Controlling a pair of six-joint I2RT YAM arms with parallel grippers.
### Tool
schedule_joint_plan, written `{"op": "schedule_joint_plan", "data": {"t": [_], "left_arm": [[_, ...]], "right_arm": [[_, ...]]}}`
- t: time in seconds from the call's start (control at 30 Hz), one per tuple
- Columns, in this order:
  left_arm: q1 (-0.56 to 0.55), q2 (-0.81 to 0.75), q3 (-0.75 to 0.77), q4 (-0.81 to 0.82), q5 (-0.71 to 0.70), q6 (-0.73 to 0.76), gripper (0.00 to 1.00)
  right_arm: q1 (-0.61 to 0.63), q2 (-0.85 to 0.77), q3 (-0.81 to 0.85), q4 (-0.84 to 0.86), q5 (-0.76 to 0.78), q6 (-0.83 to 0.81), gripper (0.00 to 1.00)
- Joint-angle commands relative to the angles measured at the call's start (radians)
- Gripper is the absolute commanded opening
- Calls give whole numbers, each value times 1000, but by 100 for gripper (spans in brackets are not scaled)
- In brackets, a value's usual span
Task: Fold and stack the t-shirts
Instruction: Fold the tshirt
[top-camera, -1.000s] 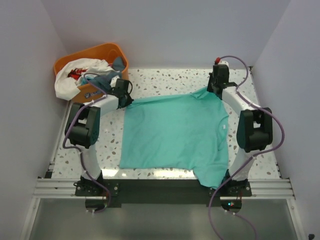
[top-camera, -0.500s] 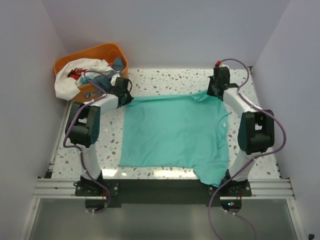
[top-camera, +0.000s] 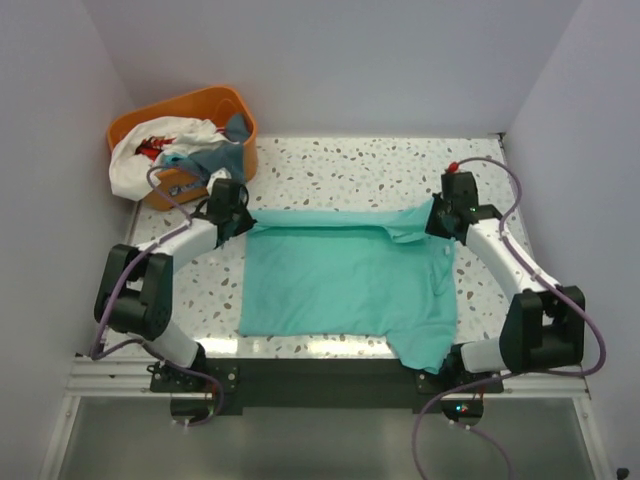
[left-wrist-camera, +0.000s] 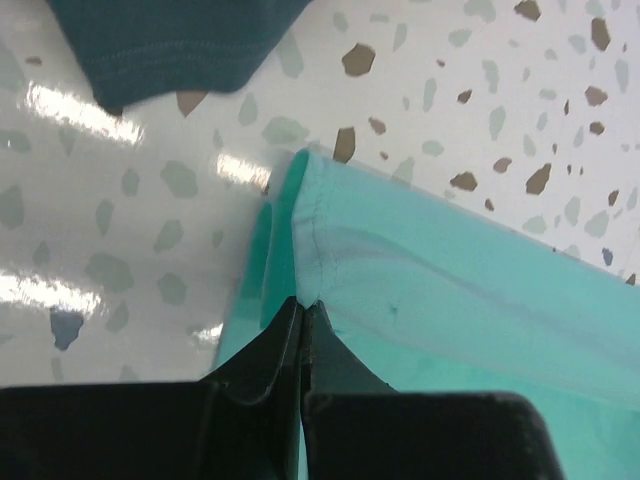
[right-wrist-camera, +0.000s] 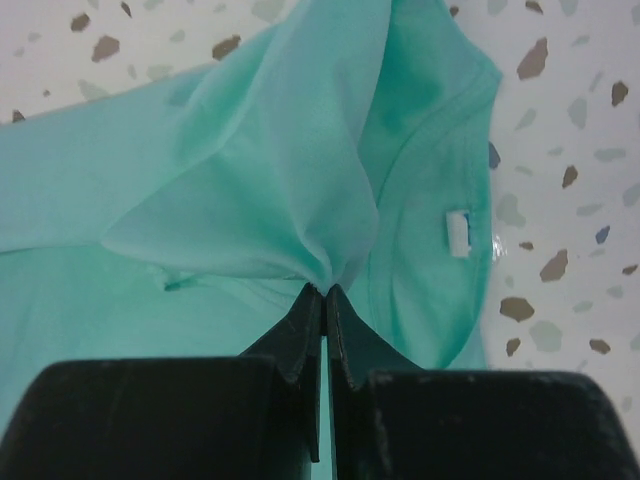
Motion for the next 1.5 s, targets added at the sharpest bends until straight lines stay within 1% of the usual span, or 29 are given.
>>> {"op": "schedule_joint_plan", "data": {"t": [0.0,0.17,0.27,0.33,0.37,0.4,0.43,0.47,0.5,0.53,0.57,0.6,0.63,0.67,0.7,0.73,0.77,0.83,0.87,1.0,1.03,1.07,1.1,1.13,1.27,1.3,1.33,1.4,1.47], "left_arm": [[7,-71,-84,50,43,-15,0],[7,-114,-206,61,103,-38,0],[3,-125,-256,70,131,-54,0],[3,-126,-251,18,122,-64,0],[3,-131,-248,-5,107,-63,7],[3,-138,-249,-30,100,-63,17],[3,-161,-243,-47,88,-69,38],[3,-177,-239,-63,73,-66,55],[1,-194,-230,-108,60,-66,61],[1,-210,-210,-134,45,-66,69],[1,-250,-197,-160,21,-68,75],[0,-267,-187,-204,10,-68,82],[0,-284,-161,-220,1,-63,97],[-3,-305,-145,-231,-4,-62,100],[-6,-307,-128,-251,-3,-55,100],[-9,-295,-77,-272,-4,-52,100],[-19,-284,-50,-289,-12,-51,100],[-31,-240,-6,-268,-16,-39,100],[-37,-217,8,-236,19,-32,100],[-48,-53,92,-191,124,-3,100],[-48,14,117,-185,151,18,100],[-48,44,126,-176,192,29,100],[-48,73,137,-173,200,40,100],[-48,126,152,-182,192,44,100],[-46,213,174,-168,169,49,100],[-46,228,189,-166,160,49,100],[-45,268,204,-171,134,26,100],[-42,312,258,-183,149,15,100],[-43,371,289,-182,152,15,100]], "right_arm": [[5,-106,-90,-107,-2,52,0],[5,-242,-216,-155,-16,112,0],[9,-333,-334,-156,-51,164,0],[9,-365,-353,-175,-56,173,14],[11,-373,-357,-190,-71,174,22],[9,-386,-354,-220,-76,170,34],[9,-394,-348,-231,-76,170,39],[9,-406,-328,-242,-85,169,48],[9,-416,-315,-259,-88,161,63],[11,-432,-298,-264,-90,157,71],[9,-439,-279,-264,-91,151,80],[8,-442,-247,-245,-93,141,97],[9,-436,-233,-225,-99,140,99],[9,-425,-221,-201,-115,134,99],[8,-402,-197,-155,-134,132,99],[9,-379,-181,-132,-172,132,99],[9,-314,-154,-107,-192,132,99],[9,-246,-126,-41,-220,141,99],[9,-169,-100,-12,-218,149,99],[9,-16,-43,42,-214,154,99],[9,9,-34,54,-211,149,99],[9,34,-19,66,-194,151,99],[9,88,-9,69,-189,151,99],[8,113,0,75,-176,143,99],[6,244,52,89,-128,169,98],[6,299,69,73,-117,170,99],[6,320,84,62,-105,173,99],[2,366,104,82,-56,196,99],[-15,458,164,62,-53,198,99]]}}
